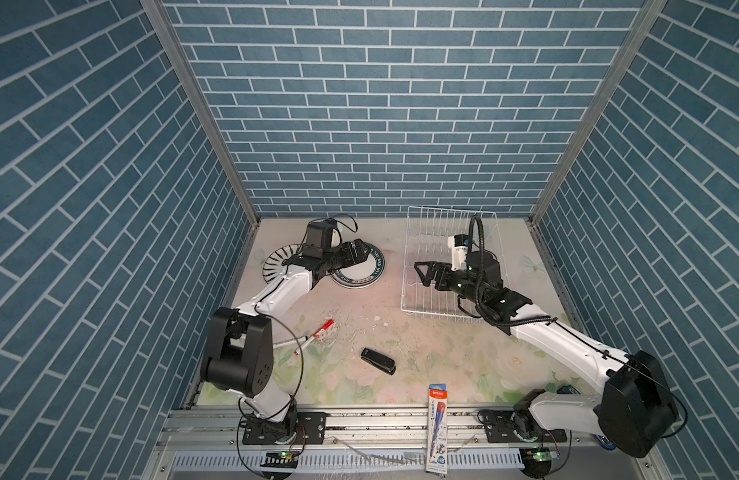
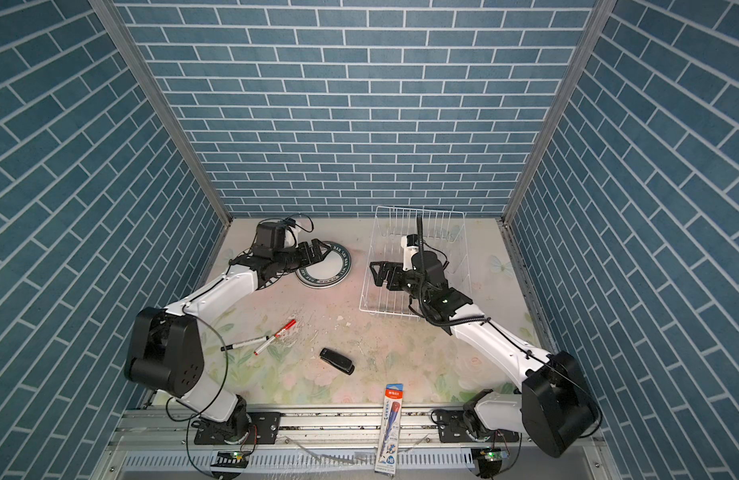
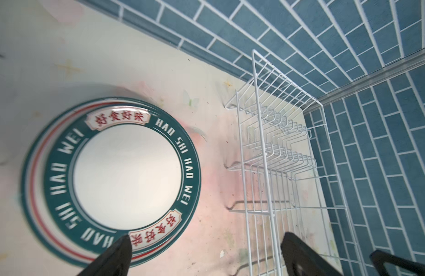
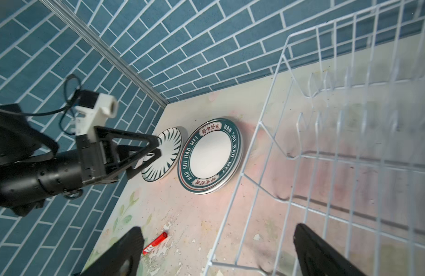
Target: Unload the plates from the dish rack
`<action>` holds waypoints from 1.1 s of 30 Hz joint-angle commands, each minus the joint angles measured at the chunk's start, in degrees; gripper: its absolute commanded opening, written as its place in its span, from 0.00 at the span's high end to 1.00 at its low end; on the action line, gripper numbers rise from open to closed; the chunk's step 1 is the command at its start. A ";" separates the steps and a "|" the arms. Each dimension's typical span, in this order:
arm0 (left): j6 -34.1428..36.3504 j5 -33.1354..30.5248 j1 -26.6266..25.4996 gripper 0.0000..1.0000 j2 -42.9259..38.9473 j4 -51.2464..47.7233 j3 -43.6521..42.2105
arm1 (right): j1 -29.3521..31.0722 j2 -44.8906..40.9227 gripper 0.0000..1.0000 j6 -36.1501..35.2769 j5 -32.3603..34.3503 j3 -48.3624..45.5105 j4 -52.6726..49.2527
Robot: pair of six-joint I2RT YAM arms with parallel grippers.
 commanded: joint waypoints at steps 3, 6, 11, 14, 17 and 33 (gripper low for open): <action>10.08 -13.45 0.26 0.00 -12.38 4.41 -9.93 | -4.21 -9.08 0.01 -13.86 3.93 -1.05 -12.73; 13.45 -20.26 0.35 0.00 -19.42 9.39 -16.17 | -5.62 -15.66 0.01 -18.84 11.15 -4.09 -17.22; 21.41 -23.08 0.35 0.00 -28.87 25.04 -28.03 | -10.38 -23.68 0.01 -25.73 21.17 -8.36 -24.01; 23.82 -24.93 0.35 0.00 -31.46 34.01 -34.19 | -15.06 -24.97 0.01 -25.88 19.88 -11.13 -22.69; 26.57 -25.93 0.35 0.00 -32.18 33.89 -35.50 | -18.15 -24.46 0.01 -23.45 17.59 -12.57 -19.56; 32.83 -32.67 0.35 0.00 -29.54 45.74 -43.68 | -23.39 -6.39 0.01 -30.77 31.33 -25.54 20.77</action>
